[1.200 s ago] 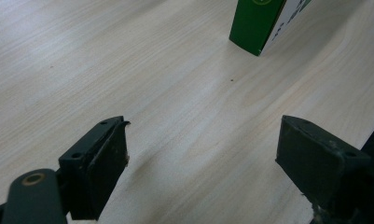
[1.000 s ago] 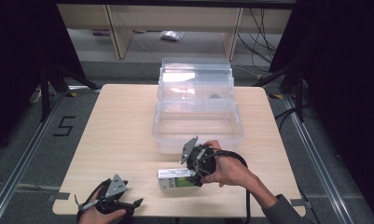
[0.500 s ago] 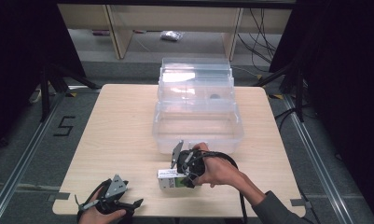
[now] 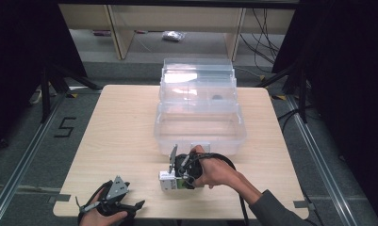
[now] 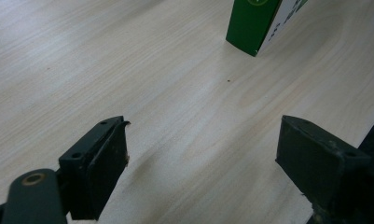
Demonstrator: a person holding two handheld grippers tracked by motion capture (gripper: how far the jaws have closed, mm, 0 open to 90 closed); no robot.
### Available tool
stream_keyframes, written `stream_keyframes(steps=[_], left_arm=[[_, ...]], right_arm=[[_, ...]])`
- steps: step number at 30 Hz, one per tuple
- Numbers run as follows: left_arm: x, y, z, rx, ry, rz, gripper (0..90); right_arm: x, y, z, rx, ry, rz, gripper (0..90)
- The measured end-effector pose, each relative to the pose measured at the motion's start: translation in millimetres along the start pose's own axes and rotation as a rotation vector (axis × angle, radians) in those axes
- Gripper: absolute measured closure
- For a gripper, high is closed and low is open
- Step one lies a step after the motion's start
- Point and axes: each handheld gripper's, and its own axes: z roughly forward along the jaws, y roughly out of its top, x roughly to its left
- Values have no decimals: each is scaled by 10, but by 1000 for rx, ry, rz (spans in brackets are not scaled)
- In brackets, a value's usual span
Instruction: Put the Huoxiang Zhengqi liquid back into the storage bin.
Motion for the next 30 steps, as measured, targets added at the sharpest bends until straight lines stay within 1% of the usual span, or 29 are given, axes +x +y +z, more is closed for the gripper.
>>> stream_keyframes(steps=[1, 2, 3, 4, 5, 6, 8, 9, 10, 11, 12, 13, 14, 15, 16, 18, 19, 20, 21, 22, 23, 24, 26, 27, 28, 29, 30], left_arm=[[0, 0, 0, 0, 0, 0, 159], [0, 1, 2, -1, 0, -2, 159], [-3, 0, 2, -3, 2, -3, 159], [-5, 0, 1, -3, 1, -2, 159], [-2, 0, 1, -1, -1, -1, 159], [0, 1, 0, -1, 1, -1, 159], [-1, 2, 0, -4, 1, -4, 159], [-1, 3, -3, -3, 1, -1, 159], [-5, -1, 1, -4, 0, -3, 159], [1, -1, 1, 0, 3, 1, 158], [1, -1, 1, 0, 3, 1, 159], [3, 1, -1, 0, 6, 2, 159], [1, 3, -2, -2, 5, 1, 159], [-6, 1, 0, -5, 0, -2, 159], [-15, -1, 9, -13, -2, -17, 159], [-13, -1, 9, -14, -1, -17, 159], [-13, 0, 7, -15, -1, -17, 159], [-13, 1, 5, -16, 0, -15, 159], [10, 2, -14, 11, -1, 16, 159], [10, 2, -14, 11, -1, 16, 159], [11, 3, -15, 12, -1, 16, 159], [11, 3, -15, 12, -1, 16, 159], [7, 4, -14, 10, -1, 18, 159], [-7, 1, 1, -7, 1, -2, 159], [-4, 1, 0, -3, 2, -1, 159], [-3, 2, -1, -5, 3, -2, 159], [10, 4, -15, 9, -1, 18, 159]], right_arm=[[-6, 5, 9, 0, 1, -7, 479], [-5, 21, 5, 10, 10, -2, 482], [-26, 35, 21, -17, 3, -39, 487], [-32, 34, 33, -12, -4, -48, 494], [-2, 48, 23, 14, 9, -10, 497], [11, 58, 23, 26, 17, 5, 501], [10, 69, 30, 27, 21, 7, 507], [9, 79, 48, 42, 24, 9, 525], [-23, 79, 77, 23, 15, -38, 539], [-57, 90, 97, 7, 12, -98, 552], [-57, 90, 97, 7, 12, -98, 552], [3, 95, 79, 65, 33, 2, 593], [1, 97, 79, 66, 29, 0, 600], [-30, 97, 95, 55, 31, -47, 611], [-29, 100, 87, 60, 40, -48, 624], [-30, 105, 79, 64, 38, -55, 631], [-10, 119, 61, 85, 43, -27, 638], [-5, 119, 59, 84, 46, -27, 638], [-8, 118, 57, 83, 53, -36, 639], [-8, 118, 57, 83, 53, -36, 639], [-2, 105, 46, 79, 51, -26, 639], [-11, 98, 44, 73, 56, -32, 639], [-9, 95, 33, 81, 53, -26, 639], [-3, 94, 23, 84, 49, -16, 639], [-18, 95, 22, 86, 49, -39, 639], [-12, 85, 19, 87, 51, -22, 639], [-10, 81, 12, 88, 55, -8, 639]])
